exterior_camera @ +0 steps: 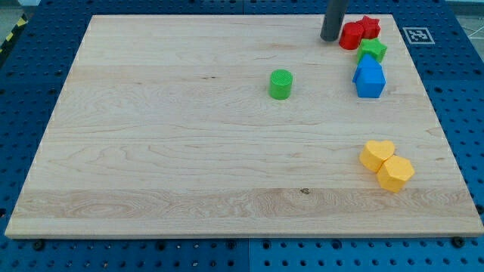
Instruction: Move the green star a bit left
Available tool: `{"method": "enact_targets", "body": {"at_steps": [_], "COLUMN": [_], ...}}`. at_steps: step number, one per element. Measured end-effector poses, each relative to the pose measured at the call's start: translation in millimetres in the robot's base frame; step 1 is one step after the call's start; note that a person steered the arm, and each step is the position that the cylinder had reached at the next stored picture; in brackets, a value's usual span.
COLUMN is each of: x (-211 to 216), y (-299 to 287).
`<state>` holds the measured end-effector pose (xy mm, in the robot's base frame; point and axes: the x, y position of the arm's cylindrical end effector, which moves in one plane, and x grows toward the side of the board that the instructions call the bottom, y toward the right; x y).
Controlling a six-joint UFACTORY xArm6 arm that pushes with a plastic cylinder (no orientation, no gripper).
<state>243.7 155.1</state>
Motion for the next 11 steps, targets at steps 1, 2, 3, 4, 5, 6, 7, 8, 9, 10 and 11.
{"method": "enact_targets", "body": {"at_steps": [1,2,3,4,5,6,7,8,9,10,11], "x": [-37,-51,-53,-53,-39,23,63,63,54,53,53], "y": [0,18,46,99,149,157,153,130,100,71,50]}}
